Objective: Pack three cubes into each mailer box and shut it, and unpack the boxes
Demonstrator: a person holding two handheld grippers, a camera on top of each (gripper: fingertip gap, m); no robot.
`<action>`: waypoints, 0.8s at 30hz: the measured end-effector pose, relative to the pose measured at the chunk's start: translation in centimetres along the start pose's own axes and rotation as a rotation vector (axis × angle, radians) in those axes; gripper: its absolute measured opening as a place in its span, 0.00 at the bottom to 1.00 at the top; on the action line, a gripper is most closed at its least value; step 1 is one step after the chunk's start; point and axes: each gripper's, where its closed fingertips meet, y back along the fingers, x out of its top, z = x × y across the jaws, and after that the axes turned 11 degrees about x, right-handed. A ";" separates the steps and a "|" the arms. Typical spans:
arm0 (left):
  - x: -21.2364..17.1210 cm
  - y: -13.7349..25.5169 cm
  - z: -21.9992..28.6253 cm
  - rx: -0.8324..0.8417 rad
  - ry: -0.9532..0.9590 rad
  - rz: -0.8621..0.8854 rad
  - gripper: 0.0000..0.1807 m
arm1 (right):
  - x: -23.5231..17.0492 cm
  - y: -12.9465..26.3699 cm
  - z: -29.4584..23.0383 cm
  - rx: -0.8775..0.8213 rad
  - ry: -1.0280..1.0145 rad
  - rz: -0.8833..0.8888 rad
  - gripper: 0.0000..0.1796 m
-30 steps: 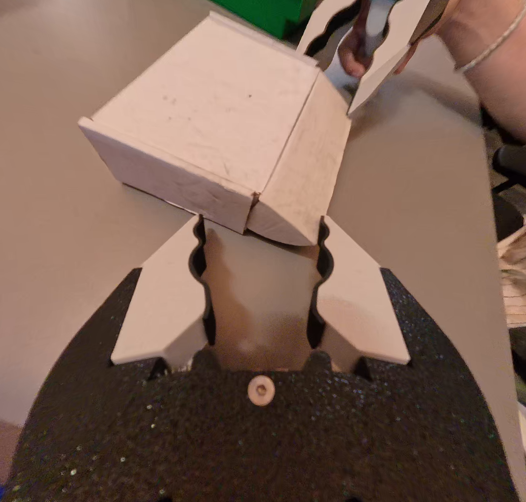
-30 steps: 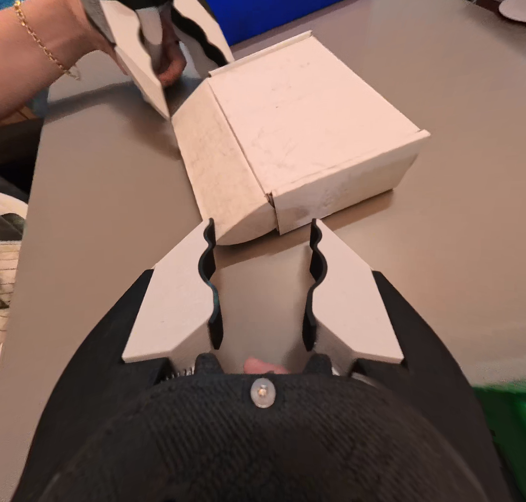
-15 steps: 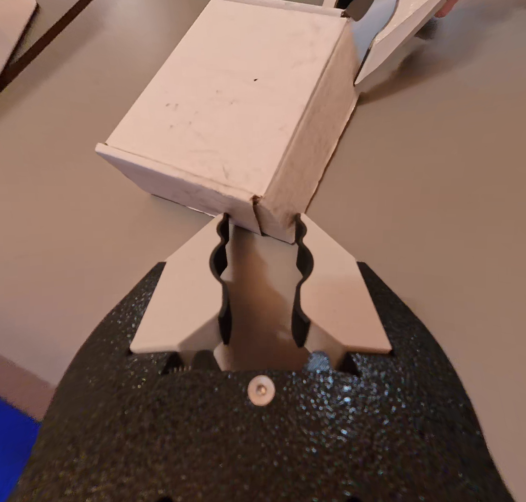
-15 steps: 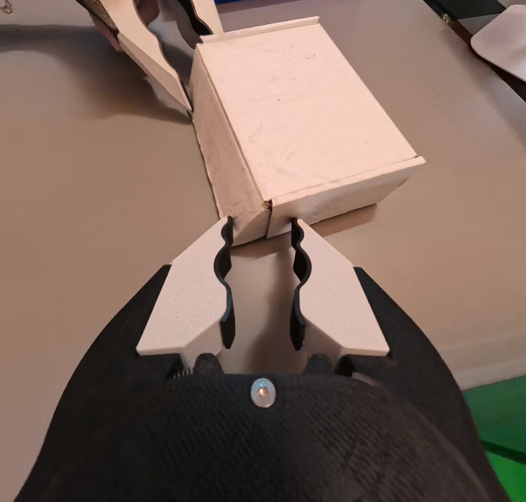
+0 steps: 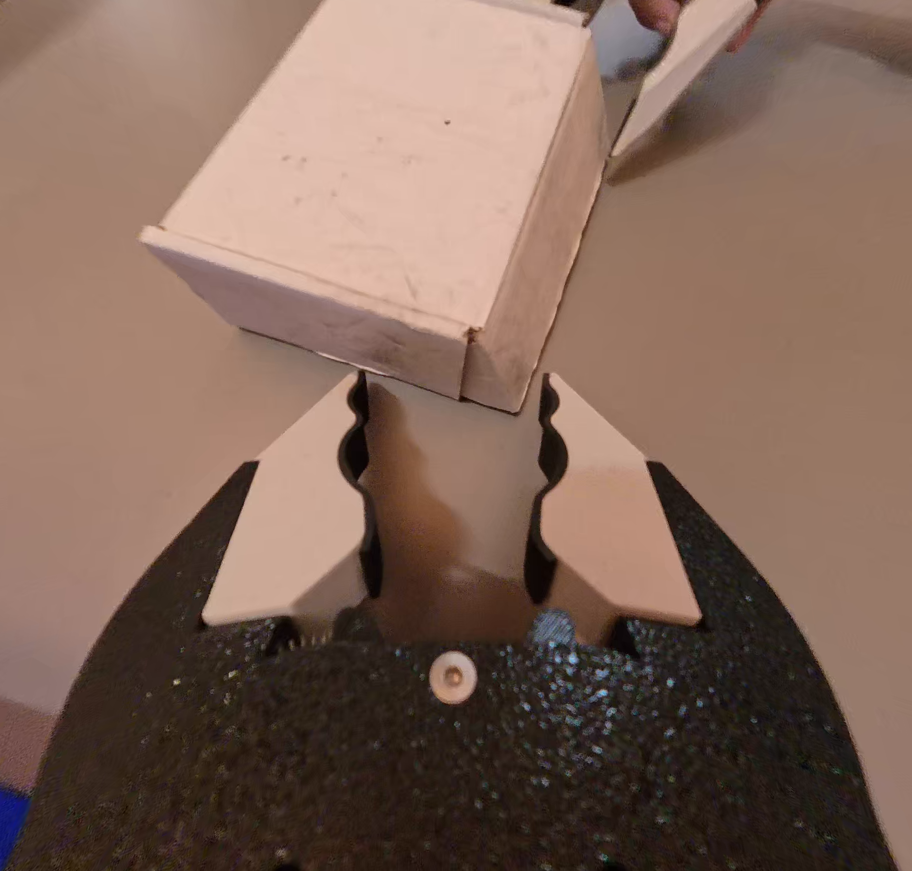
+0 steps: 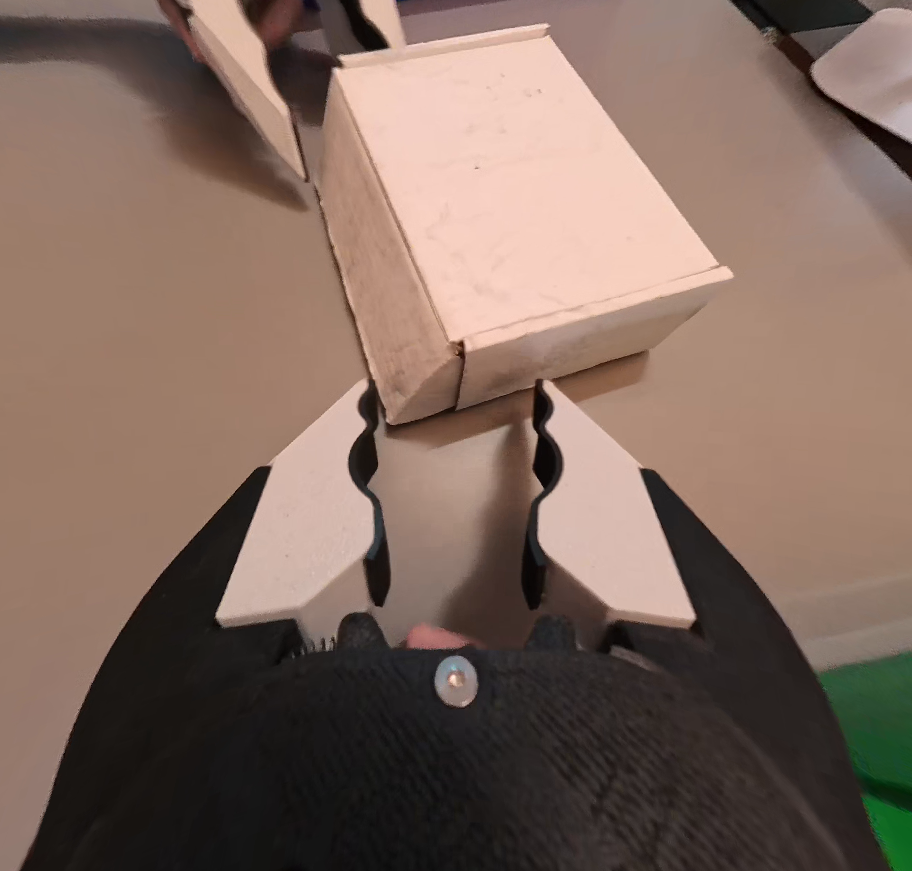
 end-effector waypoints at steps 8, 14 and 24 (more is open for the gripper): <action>-0.1 -1.5 -1.1 0.053 -0.052 -0.059 0.35 | -0.2 -0.8 0.3 0.033 0.050 -0.039 0.26; 0.0 -1.4 -0.2 -0.002 -0.042 -0.093 0.50 | -0.3 -0.7 0.1 0.030 0.047 -0.034 0.28; 1.5 -2.0 -3.5 0.117 0.000 -0.081 0.60 | 0.4 -0.8 1.7 -0.049 -0.081 -0.062 0.62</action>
